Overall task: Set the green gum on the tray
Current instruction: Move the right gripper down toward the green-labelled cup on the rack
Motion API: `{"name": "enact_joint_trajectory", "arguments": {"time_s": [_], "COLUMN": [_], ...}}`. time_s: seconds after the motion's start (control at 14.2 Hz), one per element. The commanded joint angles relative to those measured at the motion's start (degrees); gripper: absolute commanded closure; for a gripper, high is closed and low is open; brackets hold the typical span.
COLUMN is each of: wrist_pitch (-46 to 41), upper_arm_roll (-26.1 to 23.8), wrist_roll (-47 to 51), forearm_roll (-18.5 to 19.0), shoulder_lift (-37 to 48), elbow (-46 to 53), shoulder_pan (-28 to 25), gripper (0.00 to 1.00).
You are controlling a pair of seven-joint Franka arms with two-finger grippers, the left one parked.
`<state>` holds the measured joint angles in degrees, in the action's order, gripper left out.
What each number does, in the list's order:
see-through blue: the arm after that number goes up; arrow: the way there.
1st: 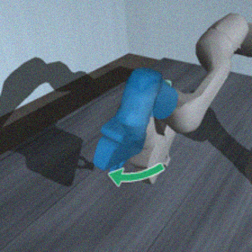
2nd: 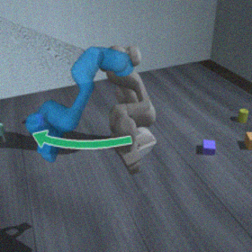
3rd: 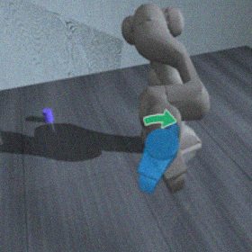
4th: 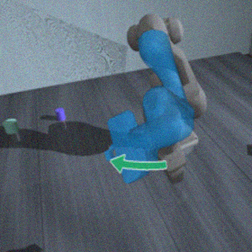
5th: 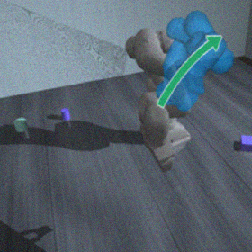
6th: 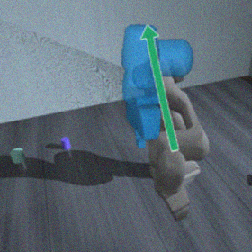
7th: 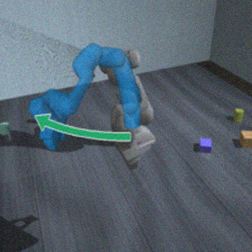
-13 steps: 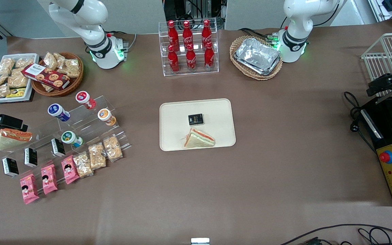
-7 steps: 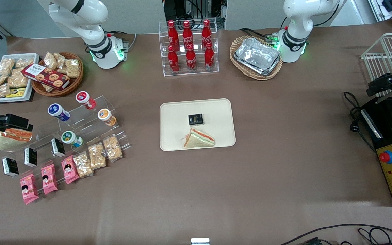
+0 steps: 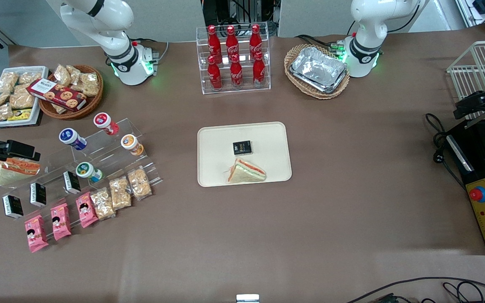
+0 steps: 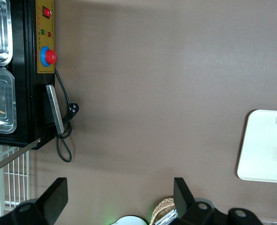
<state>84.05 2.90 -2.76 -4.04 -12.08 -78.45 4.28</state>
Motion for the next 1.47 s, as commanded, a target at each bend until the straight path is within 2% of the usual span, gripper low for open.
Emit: {"name": "enact_joint_trajectory", "arguments": {"time_s": [0.0, 0.28, 0.56, 1.19, 1.4], "wrist_pitch": [-2.0, 2.5, 15.8, 26.9, 33.3], "upper_arm_roll": [0.2, 0.1, 0.0, -0.1, -0.1], "wrist_roll": [-0.5, -0.6, -3.0, -4.3, -4.6], "forearm_roll": [-1.4, -1.2, -1.0, -0.9, -0.8], "shoulder_lift": [2.0, 8.5, 13.8, 3.6, 2.9], "elbow": [-1.9, -11.9, -26.4, -30.0, -35.8], "shoulder_pan": [0.4, 0.0, -0.2, -0.2, -0.3], "gripper": [0.00, 0.00, 0.00, 0.00, 0.00]}}
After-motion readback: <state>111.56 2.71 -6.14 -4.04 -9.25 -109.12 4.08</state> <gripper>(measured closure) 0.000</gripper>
